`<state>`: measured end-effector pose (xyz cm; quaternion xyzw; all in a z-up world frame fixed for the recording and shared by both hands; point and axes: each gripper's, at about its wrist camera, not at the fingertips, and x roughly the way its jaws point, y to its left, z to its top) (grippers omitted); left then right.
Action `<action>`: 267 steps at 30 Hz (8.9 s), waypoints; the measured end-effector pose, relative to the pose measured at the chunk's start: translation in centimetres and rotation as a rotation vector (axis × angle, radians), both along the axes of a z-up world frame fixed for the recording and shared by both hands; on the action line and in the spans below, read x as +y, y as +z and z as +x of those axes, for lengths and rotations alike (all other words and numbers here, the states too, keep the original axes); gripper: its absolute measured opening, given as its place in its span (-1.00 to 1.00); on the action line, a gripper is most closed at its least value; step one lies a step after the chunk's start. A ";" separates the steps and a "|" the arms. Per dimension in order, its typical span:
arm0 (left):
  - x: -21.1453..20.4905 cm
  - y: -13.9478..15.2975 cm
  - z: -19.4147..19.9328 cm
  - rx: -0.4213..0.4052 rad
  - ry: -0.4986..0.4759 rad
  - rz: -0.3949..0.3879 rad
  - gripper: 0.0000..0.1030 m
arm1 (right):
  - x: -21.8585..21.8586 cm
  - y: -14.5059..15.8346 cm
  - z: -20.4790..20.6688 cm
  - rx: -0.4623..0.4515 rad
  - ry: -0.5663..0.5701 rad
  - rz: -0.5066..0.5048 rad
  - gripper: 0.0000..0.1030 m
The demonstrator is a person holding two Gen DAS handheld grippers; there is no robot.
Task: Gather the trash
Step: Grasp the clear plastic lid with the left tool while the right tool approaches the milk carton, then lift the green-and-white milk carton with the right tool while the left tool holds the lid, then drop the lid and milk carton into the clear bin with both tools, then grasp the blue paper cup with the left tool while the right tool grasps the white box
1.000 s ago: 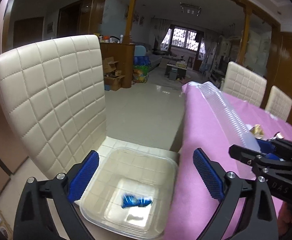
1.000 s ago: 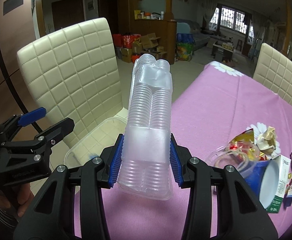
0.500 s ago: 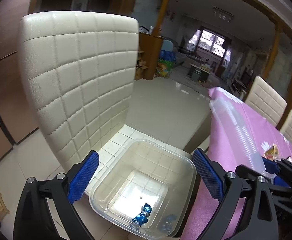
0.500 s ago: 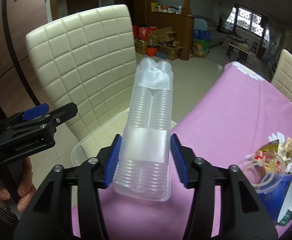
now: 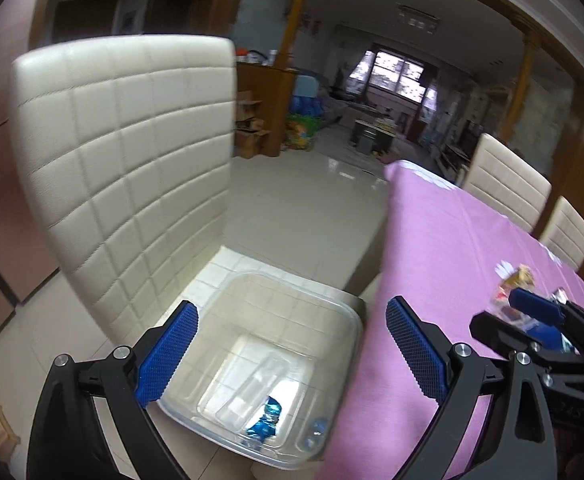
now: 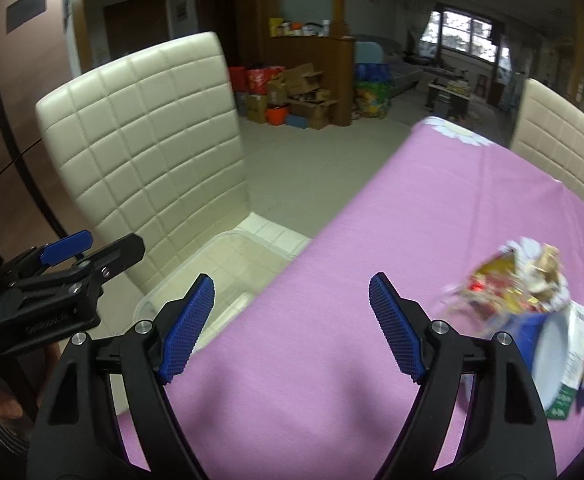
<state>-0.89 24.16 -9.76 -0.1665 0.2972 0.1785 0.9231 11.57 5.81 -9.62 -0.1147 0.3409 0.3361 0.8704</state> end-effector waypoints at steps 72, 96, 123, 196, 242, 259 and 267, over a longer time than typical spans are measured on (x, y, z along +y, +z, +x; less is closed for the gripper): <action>-19.0 0.6 10.2 0.074 -0.503 0.179 -0.79 | -21.6 -2.6 2.3 0.068 -0.504 0.061 0.02; -16.8 4.1 1.9 -0.051 -0.443 0.220 -0.79 | -16.4 0.8 -2.8 -0.026 -0.358 0.028 0.02; -17.8 4.5 1.0 -0.045 -0.435 0.251 -0.79 | -16.7 1.1 -4.5 -0.040 -0.329 0.055 0.03; 3.3 -5.0 0.5 0.153 0.093 0.032 0.76 | 4.5 -3.0 -0.7 0.003 0.097 -0.139 0.03; -21.5 2.1 6.9 0.027 -0.491 0.218 0.76 | -23.5 -0.3 1.0 0.019 -0.462 0.100 0.42; -27.9 -0.2 12.4 0.123 -0.589 0.261 0.76 | -29.8 -3.8 6.8 0.137 -0.623 0.106 0.42; -28.1 -1.1 14.5 0.142 -0.576 0.242 0.76 | -30.2 -4.9 8.3 0.157 -0.656 0.087 0.13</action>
